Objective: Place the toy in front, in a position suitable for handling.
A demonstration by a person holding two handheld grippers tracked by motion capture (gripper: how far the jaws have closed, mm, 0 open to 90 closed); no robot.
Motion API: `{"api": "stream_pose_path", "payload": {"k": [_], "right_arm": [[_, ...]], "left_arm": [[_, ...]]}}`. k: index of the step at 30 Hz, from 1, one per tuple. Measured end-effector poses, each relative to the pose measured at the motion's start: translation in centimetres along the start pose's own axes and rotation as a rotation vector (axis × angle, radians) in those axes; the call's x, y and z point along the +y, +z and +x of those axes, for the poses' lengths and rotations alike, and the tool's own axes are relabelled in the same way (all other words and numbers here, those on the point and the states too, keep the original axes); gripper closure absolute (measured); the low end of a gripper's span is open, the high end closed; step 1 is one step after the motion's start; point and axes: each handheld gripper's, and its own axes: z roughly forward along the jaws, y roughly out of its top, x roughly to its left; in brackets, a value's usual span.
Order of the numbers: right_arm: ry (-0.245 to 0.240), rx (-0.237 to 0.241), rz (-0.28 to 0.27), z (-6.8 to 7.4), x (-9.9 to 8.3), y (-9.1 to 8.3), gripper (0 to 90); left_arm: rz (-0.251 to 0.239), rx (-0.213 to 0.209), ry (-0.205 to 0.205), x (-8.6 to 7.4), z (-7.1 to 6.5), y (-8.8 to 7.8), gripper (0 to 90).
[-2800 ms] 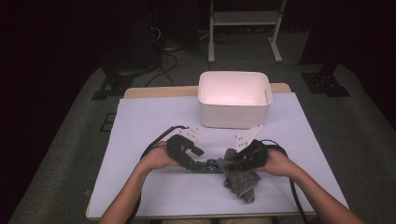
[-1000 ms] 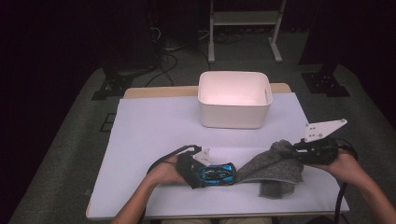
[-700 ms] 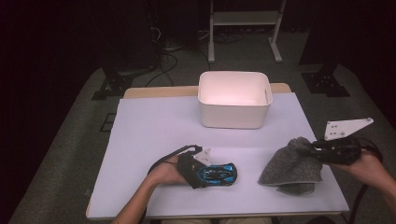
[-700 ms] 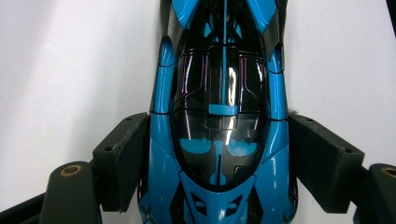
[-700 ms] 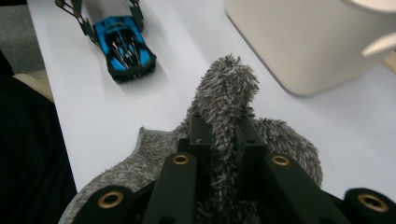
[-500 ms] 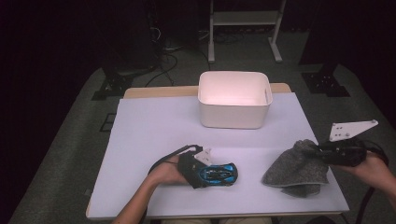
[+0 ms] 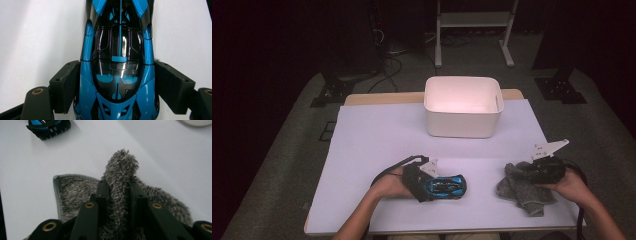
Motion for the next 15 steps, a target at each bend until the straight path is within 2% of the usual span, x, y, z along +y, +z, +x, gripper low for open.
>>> {"api": "stream_pose_path", "payload": {"k": [3, 7, 11, 15], "right_arm": [[0.013, 0.013, -0.016, 0.0, -0.3, 0.4, 66.8], [0.023, 0.021, -0.056, 0.1, -0.1, -0.6, 59.3], [0.018, 0.024, -0.088, 0.3, 0.4, -1.6, 53.7], [0.005, 0.031, -0.111, 0.5, 1.5, -2.5, 48.7]], "left_arm": [[-0.005, 0.002, -0.004, 0.0, 0.0, 0.0, 23.6], [-0.012, 0.007, 0.000, 0.0, -0.1, -0.1, 23.4], [-0.056, 0.006, -0.008, -0.1, -0.1, -0.7, 23.1], [-0.080, 0.021, -0.011, 0.1, -0.1, -1.6, 21.9]]}}
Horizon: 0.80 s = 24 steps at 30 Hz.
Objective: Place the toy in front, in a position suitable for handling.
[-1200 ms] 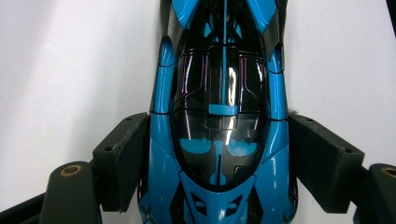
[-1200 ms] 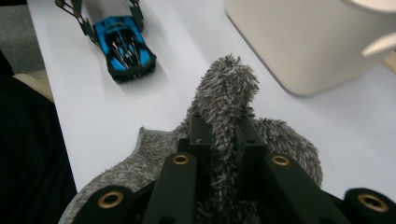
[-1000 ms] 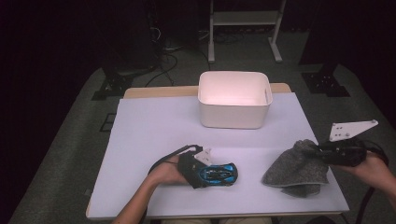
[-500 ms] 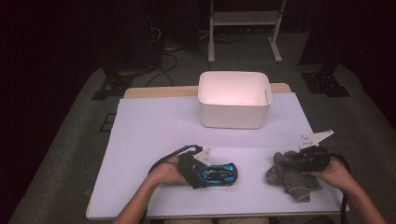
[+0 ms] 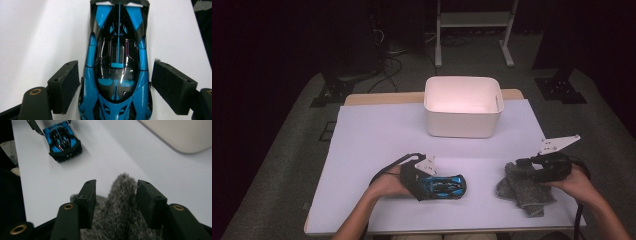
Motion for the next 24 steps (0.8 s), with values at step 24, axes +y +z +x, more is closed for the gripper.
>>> {"api": "stream_pose_path", "payload": {"k": [24], "right_arm": [[-0.145, 0.134, -0.044, 1.5, 11.2, 1.7, 37.7]], "left_arm": [[-0.089, 0.094, -0.108, -3.4, -0.1, -4.6, 17.2]]}}
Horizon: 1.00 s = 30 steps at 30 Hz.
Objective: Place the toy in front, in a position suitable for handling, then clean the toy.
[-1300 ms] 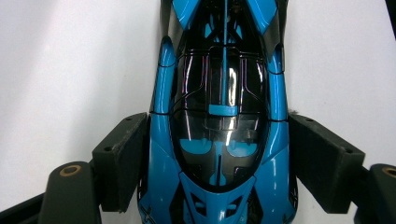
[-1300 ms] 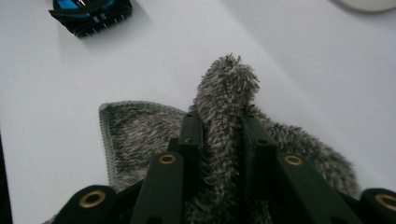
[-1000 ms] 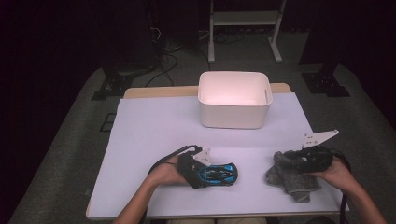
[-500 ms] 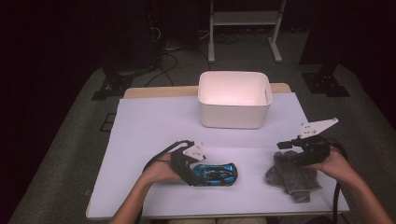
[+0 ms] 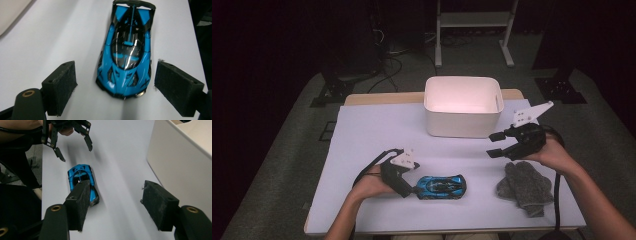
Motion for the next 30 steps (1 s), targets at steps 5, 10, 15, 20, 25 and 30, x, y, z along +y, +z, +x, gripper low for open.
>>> {"api": "stream_pose_path", "payload": {"k": [5, 10, 15, 20, 25, 30], "right_arm": [[-0.014, 0.024, 0.017, -1.0, 1.5, 1.1, 37.7], [-0.020, 0.059, 0.032, -2.2, 3.1, 2.2, 36.1], [-0.054, 0.074, 0.057, -3.2, 4.9, 3.6, 33.6], [-0.063, 0.088, 0.076, -4.2, 6.5, 4.6, 31.4], [-0.093, 0.085, 0.090, -4.8, 7.5, 5.3, 30.6], [-0.094, 0.082, 0.089, -5.1, 8.0, 6.1, 30.3]], "left_arm": [[-0.022, 0.023, -0.030, -0.7, -0.1, -1.1, 17.2], [-0.011, 0.057, -0.063, -1.7, -0.4, -1.9, 14.7], [-0.020, 0.088, -0.097, -2.8, -0.7, -2.7, 11.7], [-0.020, 0.119, -0.125, -3.8, -1.0, -3.5, 9.9], [-0.038, 0.137, -0.146, -4.5, -1.3, -4.3, 9.8], [-0.037, 0.159, -0.151, -4.8, -1.3, -4.9, 9.8]]}}
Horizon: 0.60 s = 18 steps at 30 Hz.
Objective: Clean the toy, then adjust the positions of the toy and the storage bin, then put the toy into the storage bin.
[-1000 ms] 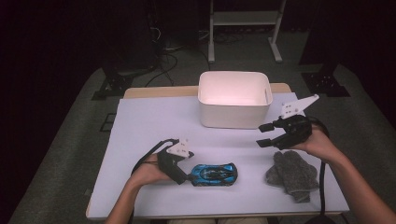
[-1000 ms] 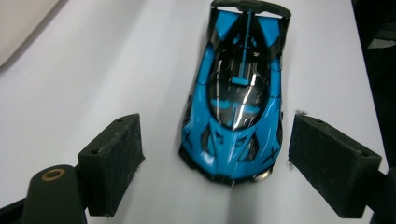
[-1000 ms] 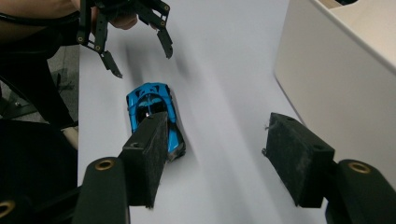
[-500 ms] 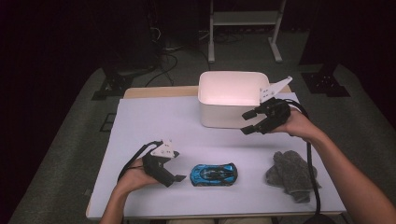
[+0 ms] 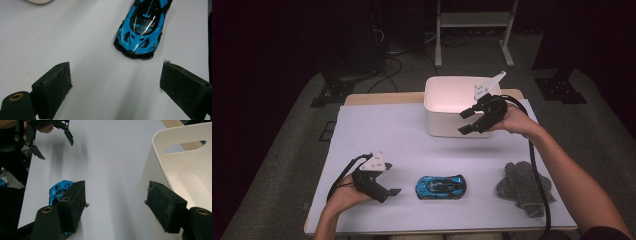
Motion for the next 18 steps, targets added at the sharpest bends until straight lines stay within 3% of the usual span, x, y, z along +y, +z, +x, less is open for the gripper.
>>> {"api": "stream_pose_path", "payload": {"k": [8, 18], "right_arm": [[-0.014, -0.001, 0.016, 0.1, 0.5, 1.1, 30.2], [-0.021, 0.006, 0.006, 0.1, 0.7, 1.0, 29.7]], "left_arm": [[-0.011, 0.005, -0.001, -0.2, -0.1, -0.4, 9.6], [-0.005, 0.006, -0.005, -0.2, 0.4, -0.2, 9.1]]}}
